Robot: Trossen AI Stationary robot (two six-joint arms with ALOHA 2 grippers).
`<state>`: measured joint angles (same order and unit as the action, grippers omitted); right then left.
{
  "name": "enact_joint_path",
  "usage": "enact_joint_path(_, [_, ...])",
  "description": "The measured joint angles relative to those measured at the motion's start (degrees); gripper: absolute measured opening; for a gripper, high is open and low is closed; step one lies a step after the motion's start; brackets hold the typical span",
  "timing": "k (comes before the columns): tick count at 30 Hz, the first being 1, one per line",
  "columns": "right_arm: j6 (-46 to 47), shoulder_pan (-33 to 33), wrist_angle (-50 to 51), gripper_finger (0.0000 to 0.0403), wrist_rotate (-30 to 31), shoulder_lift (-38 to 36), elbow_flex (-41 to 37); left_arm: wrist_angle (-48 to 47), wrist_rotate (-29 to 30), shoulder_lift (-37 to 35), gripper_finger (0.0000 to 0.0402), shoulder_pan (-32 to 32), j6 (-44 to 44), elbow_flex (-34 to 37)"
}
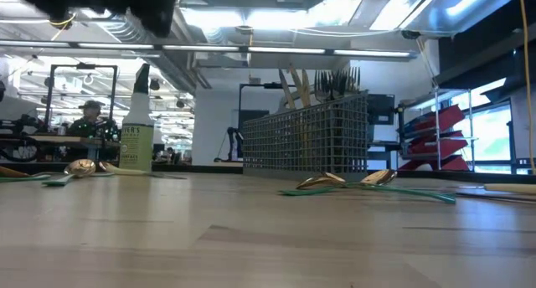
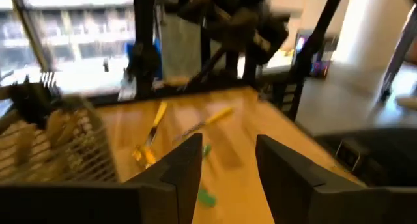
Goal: Sort silverware
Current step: Put the yellow table knife into the gray silverware organizer
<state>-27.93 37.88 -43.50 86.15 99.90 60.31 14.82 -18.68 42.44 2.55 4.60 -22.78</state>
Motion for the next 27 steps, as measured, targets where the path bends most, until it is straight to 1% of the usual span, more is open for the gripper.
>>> enact_joint_path(3, [7.43, 0.01, 6.89, 0.0176, -11.21, 0.00, 0.00, 12.84, 0.00, 0.91, 0.0129, -1.73, -2.66, 7.49])
enact_joint_path(6, [21.67, -0.76, 17.88, 0.0176, -25.06, 0.00, 0.00, 21.81, 0.96, 1.34, 0.0129, -2.75, -4.78, 12.39])
enact_joint_path(8, [34.00, -1.69, 27.17, 0.0176, -35.34, 0.00, 0.00, 24.94, 2.18, 1.31, 0.0129, -3.21, -5.69, 14.16])
enact_joint_path(10, [46.81, -2.77, 35.57, 0.0176, -45.48, 0.09, 0.00, 25.32, 2.80, 1.31, 0.0129, -3.39, -5.99, 14.84])
enact_joint_path(12, [58.19, -3.26, 41.56, 0.0176, -54.46, 0.09, 0.00, 25.20, 3.02, 1.35, 0.0129, -3.41, -5.90, 14.82])
enact_joint_path(14, [67.37, -3.04, 45.92, 0.0176, -61.85, 0.09, 0.01, 25.52, 3.46, 1.33, 0.0129, -3.41, -5.75, 14.82])
enact_joint_path(17, [80.68, -1.14, 57.14, 0.0168, -69.67, 0.09, 2.00, 25.38, 4.48, 1.31, 0.0129, -3.41, -5.91, 14.82])
enact_joint_path(22, [104.48, 3.20, 83.60, 0.0128, -76.37, 0.11, 6.20, 24.94, 4.58, 1.33, 0.0129, -3.39, -7.18, 14.82])
enact_joint_path(24, [112.16, 4.34, 88.82, 0.0112, -79.72, 0.09, 6.91, 24.98, 4.92, 1.31, 0.0129, -3.39, -7.13, 14.82])
enact_joint_path(26, [116.47, 5.08, 92.45, 0.0102, -82.76, 0.09, 6.86, 25.22, 4.96, 1.33, 0.0129, -3.39, -7.19, 14.82])
enact_joint_path(27, [117.82, 5.12, 94.18, 0.0099, -83.29, 0.11, 6.86, 25.28, 4.98, 1.33, 0.0129, -3.39, -7.17, 14.82])
